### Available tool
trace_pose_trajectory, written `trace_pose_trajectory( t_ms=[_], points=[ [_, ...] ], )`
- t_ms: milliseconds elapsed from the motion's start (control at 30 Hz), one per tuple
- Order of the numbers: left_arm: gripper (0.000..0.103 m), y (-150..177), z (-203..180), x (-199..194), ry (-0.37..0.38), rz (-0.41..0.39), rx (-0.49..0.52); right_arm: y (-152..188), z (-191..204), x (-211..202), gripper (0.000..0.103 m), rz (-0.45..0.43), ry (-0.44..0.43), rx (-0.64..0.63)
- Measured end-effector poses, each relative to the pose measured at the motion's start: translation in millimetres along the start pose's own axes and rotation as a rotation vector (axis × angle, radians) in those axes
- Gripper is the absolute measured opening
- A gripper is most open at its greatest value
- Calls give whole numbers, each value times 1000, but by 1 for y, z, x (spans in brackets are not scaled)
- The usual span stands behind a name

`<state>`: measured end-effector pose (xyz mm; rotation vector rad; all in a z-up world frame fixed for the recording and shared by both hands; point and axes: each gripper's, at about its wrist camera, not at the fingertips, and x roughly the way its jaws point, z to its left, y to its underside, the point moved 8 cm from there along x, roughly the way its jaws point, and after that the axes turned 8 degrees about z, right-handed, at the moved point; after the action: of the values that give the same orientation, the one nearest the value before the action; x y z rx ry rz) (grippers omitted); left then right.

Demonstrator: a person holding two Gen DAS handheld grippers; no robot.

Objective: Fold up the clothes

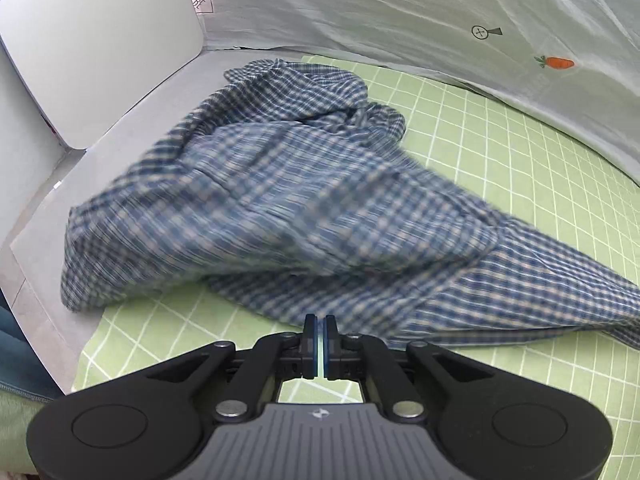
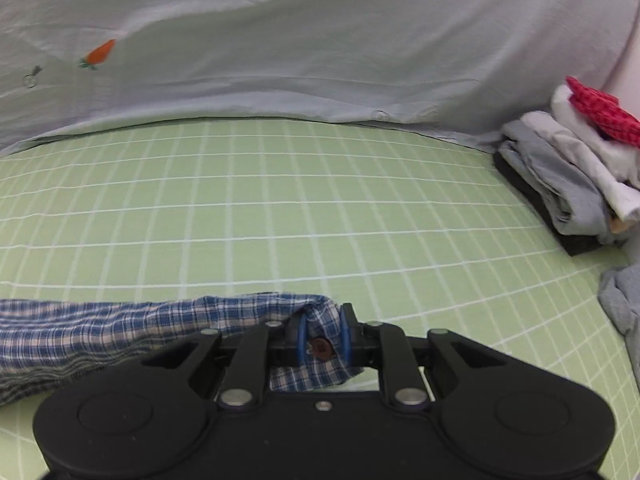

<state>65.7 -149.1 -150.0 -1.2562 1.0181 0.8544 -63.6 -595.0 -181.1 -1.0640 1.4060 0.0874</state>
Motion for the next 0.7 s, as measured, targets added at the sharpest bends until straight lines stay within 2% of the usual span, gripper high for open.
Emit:
trace_pose_trajectory(
  t_ms=[133,267,300,333,400,433,500,600,700],
  points=[
    [13,5,-8,-2,-12,-3,-21,4,-63,10,18,26,140,66],
    [21,-4,5,-6,-42,-12,-12,10,-68,16,27,69,113,118],
    [28,-9,8,-7,-49,-15,-7,10,-61,15,38,66,105,118],
    [31,-14,12,-7,-55,-19,-2,10,-50,13,51,55,96,112],
    [39,-27,17,-2,-65,-21,5,6,-20,5,58,26,65,85],
    [40,-35,20,0,-70,-21,8,4,-3,1,65,16,44,70],
    [50,-49,22,8,-69,-20,20,-1,41,-6,75,4,-40,21],
    [60,-76,17,25,-52,-23,68,-10,115,-15,77,-12,-177,-69],
    [63,-103,7,48,-50,-15,131,-15,193,-22,79,-26,-287,-202]
  ],
)
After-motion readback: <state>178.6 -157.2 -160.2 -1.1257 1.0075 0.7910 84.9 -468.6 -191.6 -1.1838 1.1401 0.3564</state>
